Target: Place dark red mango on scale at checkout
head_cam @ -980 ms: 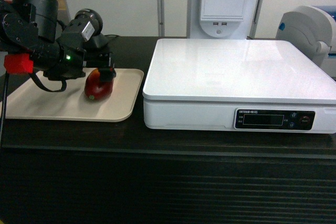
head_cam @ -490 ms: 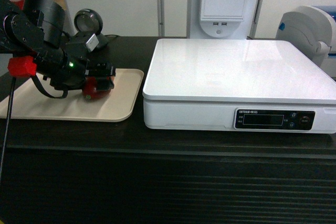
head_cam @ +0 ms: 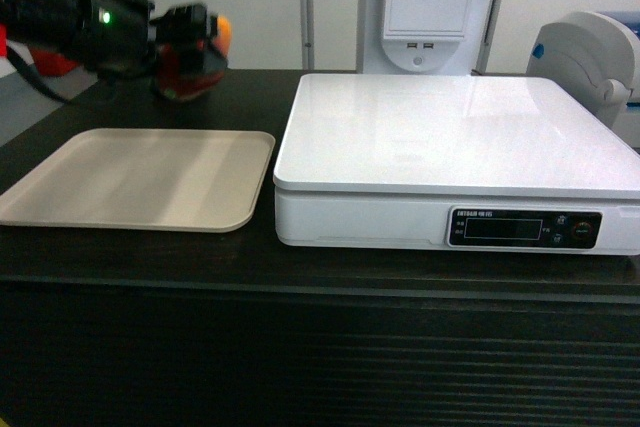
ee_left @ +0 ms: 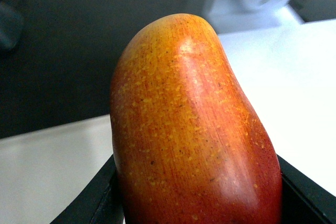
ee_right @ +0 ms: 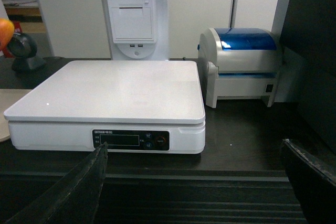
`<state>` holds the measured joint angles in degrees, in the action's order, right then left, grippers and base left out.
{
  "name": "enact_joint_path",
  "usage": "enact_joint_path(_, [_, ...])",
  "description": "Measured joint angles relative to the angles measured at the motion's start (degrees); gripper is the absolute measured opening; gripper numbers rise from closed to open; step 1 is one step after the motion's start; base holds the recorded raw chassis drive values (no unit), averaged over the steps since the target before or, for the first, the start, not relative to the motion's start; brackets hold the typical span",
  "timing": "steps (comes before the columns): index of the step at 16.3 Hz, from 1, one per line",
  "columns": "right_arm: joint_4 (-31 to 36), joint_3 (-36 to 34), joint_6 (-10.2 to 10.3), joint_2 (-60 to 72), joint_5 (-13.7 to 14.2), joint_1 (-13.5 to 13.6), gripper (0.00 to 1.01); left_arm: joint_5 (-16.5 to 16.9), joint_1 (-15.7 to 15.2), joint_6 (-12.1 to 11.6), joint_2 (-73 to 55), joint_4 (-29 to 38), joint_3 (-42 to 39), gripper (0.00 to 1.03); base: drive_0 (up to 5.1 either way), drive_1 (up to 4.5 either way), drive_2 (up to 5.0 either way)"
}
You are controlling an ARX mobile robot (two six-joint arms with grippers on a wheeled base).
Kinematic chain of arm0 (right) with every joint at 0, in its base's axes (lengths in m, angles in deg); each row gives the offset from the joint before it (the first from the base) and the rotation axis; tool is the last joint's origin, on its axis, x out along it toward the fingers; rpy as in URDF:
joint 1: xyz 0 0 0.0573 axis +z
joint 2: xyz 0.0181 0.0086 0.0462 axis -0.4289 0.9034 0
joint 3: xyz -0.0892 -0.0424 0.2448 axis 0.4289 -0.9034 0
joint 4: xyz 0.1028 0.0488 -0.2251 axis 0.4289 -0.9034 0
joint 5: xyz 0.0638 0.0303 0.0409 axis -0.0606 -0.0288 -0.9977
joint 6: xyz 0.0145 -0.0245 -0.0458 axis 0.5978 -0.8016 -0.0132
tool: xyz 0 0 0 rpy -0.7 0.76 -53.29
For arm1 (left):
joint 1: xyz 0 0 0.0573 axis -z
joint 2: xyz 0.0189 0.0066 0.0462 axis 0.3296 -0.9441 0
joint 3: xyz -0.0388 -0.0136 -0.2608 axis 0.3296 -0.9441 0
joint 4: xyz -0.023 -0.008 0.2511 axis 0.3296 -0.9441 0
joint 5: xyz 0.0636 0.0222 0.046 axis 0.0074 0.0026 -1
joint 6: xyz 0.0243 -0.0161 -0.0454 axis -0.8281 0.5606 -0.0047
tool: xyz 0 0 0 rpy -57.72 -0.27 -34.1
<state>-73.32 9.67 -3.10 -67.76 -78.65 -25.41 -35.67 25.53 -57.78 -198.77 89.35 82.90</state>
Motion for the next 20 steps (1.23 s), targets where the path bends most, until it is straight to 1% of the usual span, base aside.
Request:
enact_joint_path(1, [0.0,0.0,0.0,0.0,0.0,0.0,0.98,0.83,2.82,0.92,3.32,1.29,-1.11,0.63,0.0,0.0,0.0])
enact_joint_path(2, [0.0,0.0,0.0,0.0,0.0,0.0,0.98,0.83,5.68,1.31,4.85,1.86,-1.68,0.63,0.0,0.0,0.0])
enact_joint_path(4, [0.0,0.0,0.0,0.0,0.0,0.0,0.98,0.81,8.0,1.44,5.14,2.16,-1.86,0.63,0.0,0.0,0.0])
enact_joint_path(7, [0.0,0.0,0.0,0.0,0.0,0.0,0.98,0.33,10.67,1.55,4.92,2.25,-1.86,0.63,0.0,0.0,0.0])
enact_joint_path(8, [0.0,0.0,0.0,0.0,0.0,0.0,0.98,-0.02,12.02,1.99,4.59,2.25,-1.81,0.63,0.0,0.0,0.0])
enact_joint_path(10, [0.0,0.0,0.0,0.0,0.0,0.0,0.98,-0.5,15.85,2.89,2.49,1.68,-0.15,0.63,0.0,0.0,0.0])
enact_joint_path(12, [0.0,0.0,0.0,0.0,0.0,0.0,0.98,-2.23,20.61,4.31,-1.66,0.04,4.48,0.63,0.0,0.0,0.0])
enact_joint_path(14, [0.0,0.0,0.0,0.0,0.0,0.0,0.98,-4.2,23.12,6.91,-6.08,-1.18,9.73,0.63,0.0,0.0,0.0])
enact_joint_path(15, [0.0,0.0,0.0,0.0,0.0,0.0,0.98,-5.18,24.33,8.66,-8.74,-3.23,13.33,0.63,0.0,0.0,0.0])
enact_joint_path(17, [0.0,0.0,0.0,0.0,0.0,0.0,0.98,-7.21,25.44,11.34,-12.33,-7.08,18.73,0.63,0.0,0.0,0.0])
enact_joint_path(18, [0.0,0.0,0.0,0.0,0.0,0.0,0.98,-8.31,25.64,12.24,-13.84,-8.87,21.27,0.63,0.0,0.0,0.0])
enact_joint_path(20, [0.0,0.0,0.0,0.0,0.0,0.0,0.98,-11.76,25.66,14.73,-17.11,-13.4,26.88,0.63,0.0,0.0,0.0])
